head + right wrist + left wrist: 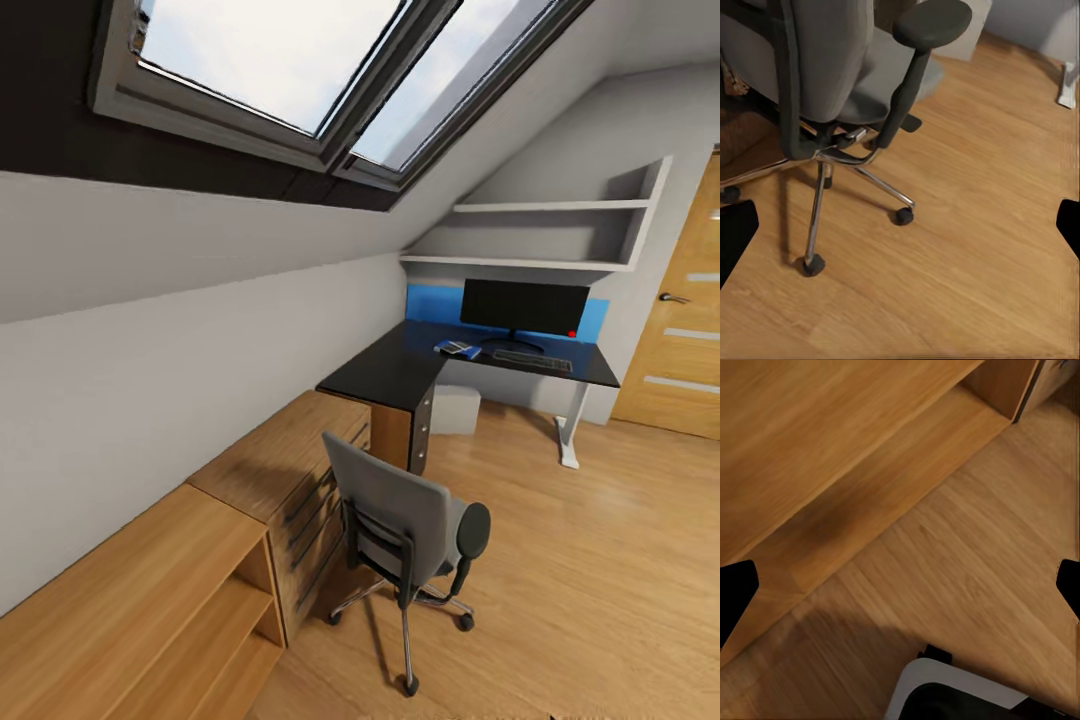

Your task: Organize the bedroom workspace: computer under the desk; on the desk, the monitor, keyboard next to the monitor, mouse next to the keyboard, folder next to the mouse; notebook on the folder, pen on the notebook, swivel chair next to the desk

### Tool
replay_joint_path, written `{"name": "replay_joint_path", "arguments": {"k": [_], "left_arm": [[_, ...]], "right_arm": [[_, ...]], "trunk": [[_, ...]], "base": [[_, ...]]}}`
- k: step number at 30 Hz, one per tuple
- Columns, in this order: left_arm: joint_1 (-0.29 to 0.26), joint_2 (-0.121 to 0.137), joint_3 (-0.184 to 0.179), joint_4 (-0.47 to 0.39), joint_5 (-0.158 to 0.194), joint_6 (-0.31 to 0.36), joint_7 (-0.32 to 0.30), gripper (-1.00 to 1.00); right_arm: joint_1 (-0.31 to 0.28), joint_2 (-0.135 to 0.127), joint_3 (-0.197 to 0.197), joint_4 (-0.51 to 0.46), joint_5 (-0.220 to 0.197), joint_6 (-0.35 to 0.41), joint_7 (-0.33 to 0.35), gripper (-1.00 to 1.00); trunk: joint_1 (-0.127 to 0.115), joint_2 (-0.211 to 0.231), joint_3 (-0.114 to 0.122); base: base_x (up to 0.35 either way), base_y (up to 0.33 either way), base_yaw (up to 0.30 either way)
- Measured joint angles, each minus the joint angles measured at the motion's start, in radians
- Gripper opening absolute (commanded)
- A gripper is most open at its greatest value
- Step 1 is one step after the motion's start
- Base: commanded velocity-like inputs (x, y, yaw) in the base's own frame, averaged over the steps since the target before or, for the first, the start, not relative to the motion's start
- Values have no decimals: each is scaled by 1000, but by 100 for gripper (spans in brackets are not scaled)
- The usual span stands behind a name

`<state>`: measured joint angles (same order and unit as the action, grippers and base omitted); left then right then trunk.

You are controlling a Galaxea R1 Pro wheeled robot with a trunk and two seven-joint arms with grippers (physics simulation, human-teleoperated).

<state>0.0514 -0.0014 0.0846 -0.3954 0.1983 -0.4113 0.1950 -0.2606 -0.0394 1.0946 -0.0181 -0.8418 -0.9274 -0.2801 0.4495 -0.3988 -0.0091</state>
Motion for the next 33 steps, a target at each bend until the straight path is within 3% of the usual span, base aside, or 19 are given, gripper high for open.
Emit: {"name": "replay_joint_path", "arguments": {"k": [7,17,33], "left_arm": [[0,0,0,0,0,0,0,100],[0,0,0,0,0,0,0,100],[0,0,0,0,0,0,0,100]], "right_arm": [[0,0,1,0,0,0,1,100],[0,0,1,1,0,0,1,100],[0,0,1,1,0,-1,1,100]], "trunk": [[0,0,0],[0,0,0],[0,0,0]], "base": [[0,22,-299],[0,208,-300],[0,15,-300]]}}
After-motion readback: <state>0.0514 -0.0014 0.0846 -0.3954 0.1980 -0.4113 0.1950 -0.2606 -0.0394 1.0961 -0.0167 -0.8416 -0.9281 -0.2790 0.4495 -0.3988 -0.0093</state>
